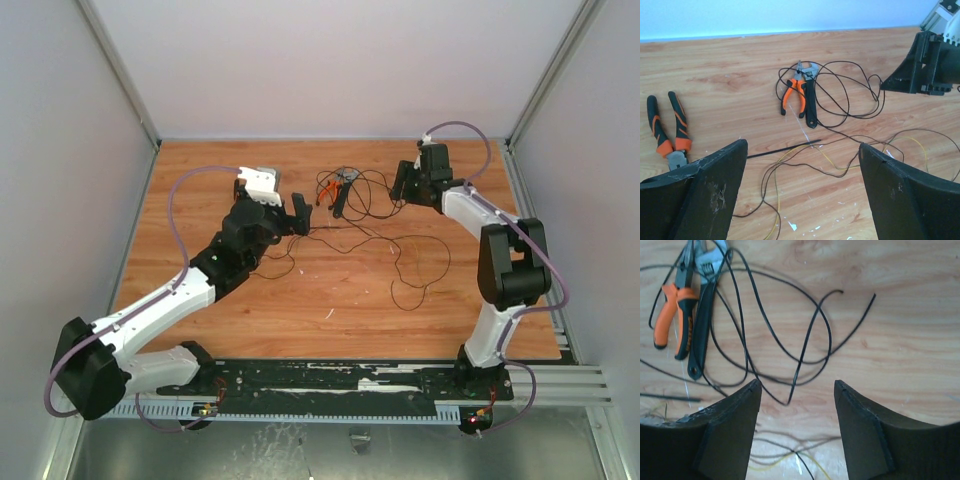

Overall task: Zip-tie the wires
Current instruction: Untie the cable at the center of the board.

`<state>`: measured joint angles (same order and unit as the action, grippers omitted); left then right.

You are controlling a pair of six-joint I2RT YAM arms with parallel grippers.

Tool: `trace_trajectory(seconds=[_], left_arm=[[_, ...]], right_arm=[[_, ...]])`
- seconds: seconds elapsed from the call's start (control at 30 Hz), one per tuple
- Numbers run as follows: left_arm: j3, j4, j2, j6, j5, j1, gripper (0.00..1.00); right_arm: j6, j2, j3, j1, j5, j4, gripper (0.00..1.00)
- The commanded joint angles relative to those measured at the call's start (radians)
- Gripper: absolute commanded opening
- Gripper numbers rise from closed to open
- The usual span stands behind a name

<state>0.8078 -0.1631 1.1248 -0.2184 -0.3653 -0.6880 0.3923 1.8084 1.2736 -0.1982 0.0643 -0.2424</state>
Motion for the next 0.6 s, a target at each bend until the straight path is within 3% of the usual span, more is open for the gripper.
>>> trace_trajectory(seconds=[0.0, 0.23, 0.37, 0.57], left_arm=[[-0.013, -0.026, -0.021, -0.004, -0.021, 0.009, 0.98], [-0.015, -0.022, -0.042, 0.001, -0.022, 0.011, 0.98], [-0.019, -0.023, -0.046, 0.005, -0.023, 0.013, 0.98], [-0.021, -0.027, -0.038, 0.004, -0.02, 0.019, 0.98]], right_arm=[[0.034, 0.071, 0.084, -0.007, -0.029, 0.04, 0.59], [0.038, 0.14, 0.082, -0.005, -0.012, 0.06, 0.36], [0.024, 0.125, 0.087, -0.006, -0.009, 0.058, 0.03], [-0.037, 0.034, 0.144, -0.007, -0.077, -0.005, 0.0]])
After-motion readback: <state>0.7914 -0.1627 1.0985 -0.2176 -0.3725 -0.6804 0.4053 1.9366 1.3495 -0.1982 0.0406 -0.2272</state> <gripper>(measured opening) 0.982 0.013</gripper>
